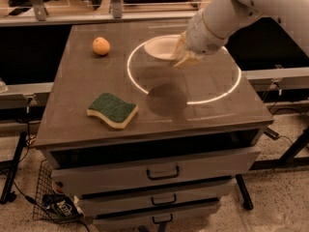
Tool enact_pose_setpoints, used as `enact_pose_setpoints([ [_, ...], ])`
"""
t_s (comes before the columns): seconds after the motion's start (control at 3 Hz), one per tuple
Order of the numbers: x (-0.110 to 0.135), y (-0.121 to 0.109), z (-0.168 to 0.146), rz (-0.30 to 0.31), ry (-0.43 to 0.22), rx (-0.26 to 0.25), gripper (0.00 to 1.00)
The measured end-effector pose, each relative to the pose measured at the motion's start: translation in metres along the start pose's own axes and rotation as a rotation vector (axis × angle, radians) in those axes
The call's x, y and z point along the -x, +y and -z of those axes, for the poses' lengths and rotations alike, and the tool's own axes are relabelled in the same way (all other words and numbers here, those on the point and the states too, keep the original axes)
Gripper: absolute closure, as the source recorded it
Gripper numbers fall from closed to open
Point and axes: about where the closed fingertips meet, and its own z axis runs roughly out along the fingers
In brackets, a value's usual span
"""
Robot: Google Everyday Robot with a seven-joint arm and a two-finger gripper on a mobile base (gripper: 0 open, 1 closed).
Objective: Move paper bowl near sponge
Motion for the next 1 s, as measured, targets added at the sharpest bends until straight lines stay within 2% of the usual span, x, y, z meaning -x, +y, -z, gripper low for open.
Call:
enact_pose_setpoints([
  [0.33,0.05,0.024,-0.001,0.124,-0.108,0.037,1.0],
  [0.67,0.08,0.051,-0.018,0.203,-0.18,0.11,0.87],
  [1.0,0.094,0.073,-0.044,0.249,-0.215,0.187,0.64],
])
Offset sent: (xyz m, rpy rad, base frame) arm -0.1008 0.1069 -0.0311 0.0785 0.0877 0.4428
